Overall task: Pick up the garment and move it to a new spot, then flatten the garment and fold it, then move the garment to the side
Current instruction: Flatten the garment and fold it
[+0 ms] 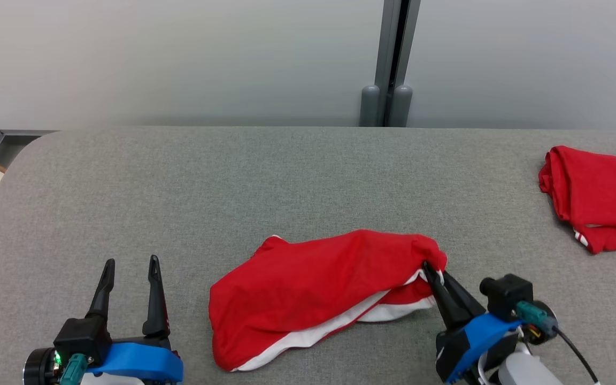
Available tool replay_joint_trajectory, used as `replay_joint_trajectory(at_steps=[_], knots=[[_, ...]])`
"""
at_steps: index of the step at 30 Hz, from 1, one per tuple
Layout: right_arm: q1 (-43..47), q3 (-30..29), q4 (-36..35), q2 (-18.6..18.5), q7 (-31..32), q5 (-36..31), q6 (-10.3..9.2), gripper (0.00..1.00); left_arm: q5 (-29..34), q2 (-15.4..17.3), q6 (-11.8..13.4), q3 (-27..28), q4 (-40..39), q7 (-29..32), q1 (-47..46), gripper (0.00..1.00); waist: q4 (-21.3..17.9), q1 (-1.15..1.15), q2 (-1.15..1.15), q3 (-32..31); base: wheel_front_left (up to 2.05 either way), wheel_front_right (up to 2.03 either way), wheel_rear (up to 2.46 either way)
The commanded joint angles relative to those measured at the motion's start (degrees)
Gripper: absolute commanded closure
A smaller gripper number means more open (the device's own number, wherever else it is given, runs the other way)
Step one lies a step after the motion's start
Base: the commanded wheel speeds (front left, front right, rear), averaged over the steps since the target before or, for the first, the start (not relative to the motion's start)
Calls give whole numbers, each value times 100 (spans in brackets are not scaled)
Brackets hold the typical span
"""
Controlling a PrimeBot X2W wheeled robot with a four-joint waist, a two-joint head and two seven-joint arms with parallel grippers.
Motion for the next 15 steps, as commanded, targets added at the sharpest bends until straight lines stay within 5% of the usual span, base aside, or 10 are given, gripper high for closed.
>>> replay_joint_trajectory(at_steps=[1, 14, 15], knots=[[261, 21, -139, -53, -2, -24, 0, 100, -20, -8, -2, 5, 14, -16, 46, 0, -14, 0, 0, -42, 0, 0, 0], [1687, 392, -859, -331, -3, 152, 0, 100, -117, -11, 41, -113, 35, -16, 160, 0, -182, 0, 0, -162, 0, 0, 0], [1722, 337, -880, -313, -3, 166, 0, 44, -129, -12, 46, -122, 33, -16, 154, 0, -189, 0, 0, -159, 0, 0, 0]])
